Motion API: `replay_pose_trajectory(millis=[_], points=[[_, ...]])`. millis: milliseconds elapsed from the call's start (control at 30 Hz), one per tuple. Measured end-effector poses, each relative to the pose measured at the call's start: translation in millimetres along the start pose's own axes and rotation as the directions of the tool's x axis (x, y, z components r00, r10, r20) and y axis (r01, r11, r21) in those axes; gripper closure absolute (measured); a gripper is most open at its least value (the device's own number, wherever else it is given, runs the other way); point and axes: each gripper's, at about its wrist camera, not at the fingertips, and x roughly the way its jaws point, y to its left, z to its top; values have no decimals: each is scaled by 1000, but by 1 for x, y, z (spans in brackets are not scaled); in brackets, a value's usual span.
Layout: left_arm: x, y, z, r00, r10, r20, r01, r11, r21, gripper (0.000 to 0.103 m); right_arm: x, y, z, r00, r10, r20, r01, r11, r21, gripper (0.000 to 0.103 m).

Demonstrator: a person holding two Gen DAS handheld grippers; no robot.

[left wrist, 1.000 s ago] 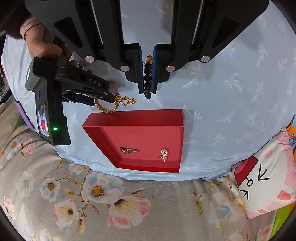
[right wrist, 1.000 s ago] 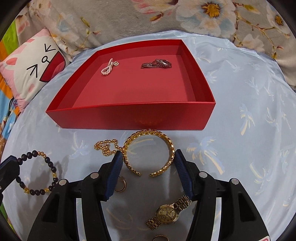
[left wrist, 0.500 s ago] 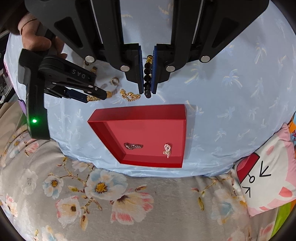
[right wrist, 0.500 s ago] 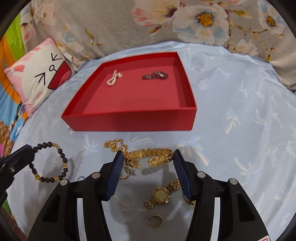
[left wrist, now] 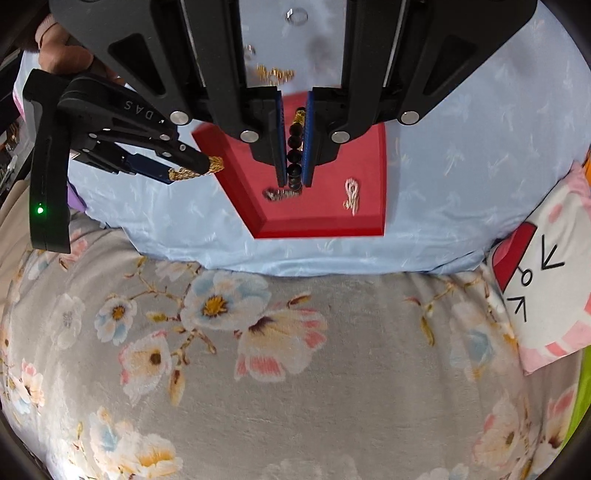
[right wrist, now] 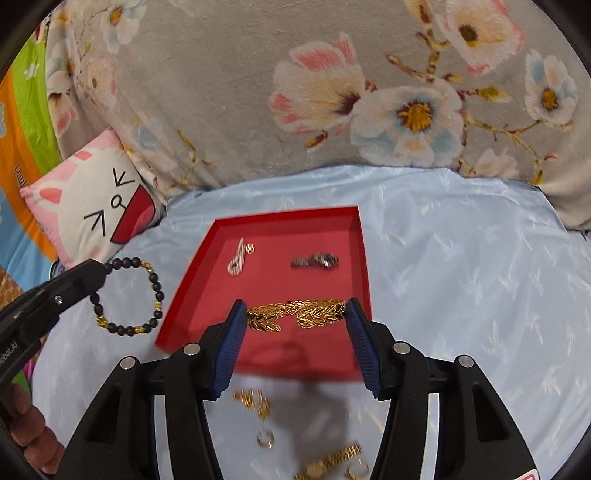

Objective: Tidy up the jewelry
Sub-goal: 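Close the right tool on the gold bangle while the left tool carries the bead bracelet to the box, then lower both items into the red box and open both tools, then withdraw both tools from the box toward the remaining jewelry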

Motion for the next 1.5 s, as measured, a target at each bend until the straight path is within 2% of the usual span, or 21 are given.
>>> replay_pose_trajectory(millis=[200, 433, 767, 800, 833, 867, 933, 1100, 1333, 1500], points=[[60, 23, 21, 999, -11, -43, 9, 999, -45, 96, 51, 1, 28, 1000, 1, -25, -1, 1000, 26, 49], [112, 43, 11, 994, 3, -113, -11, 997, -74, 96, 104, -8, 28, 996, -8, -86, 14, 998, 64, 49], [150, 55, -11, 985, 29, -168, -45, 994, -97, 95, 139, -8, 15, 988, -43, -145, 51, 997, 50, 47], [152, 57, -14, 985, 37, -169, -54, 994, -100, 94, 141, -8, 13, 988, -45, -150, 52, 998, 46, 47], [152, 59, -16, 984, 43, -171, -61, 993, -102, 89, 141, -8, 11, 987, -50, -150, 57, 998, 40, 47], [152, 60, -18, 984, 48, -173, -67, 992, -106, 79, 141, -7, 8, 988, -63, -144, 68, 997, 32, 47], [149, 64, -21, 984, 59, -169, -80, 990, -117, 68, 136, -7, 5, 988, -73, -133, 77, 997, 29, 47], [126, 63, -25, 986, 88, -143, -103, 990, -97, 68, 102, -12, -3, 996, -36, -83, 42, 996, 73, 47], [74, 47, -40, 984, 126, -124, -134, 989, -60, 68, 36, -10, -36, 999, -14, -35, 17, 997, 74, 46], [40, 28, -63, 974, 187, -126, -189, 982, -3, 68, -3, -8, -69, 999, -47, -22, 49, 997, 57, 45]])
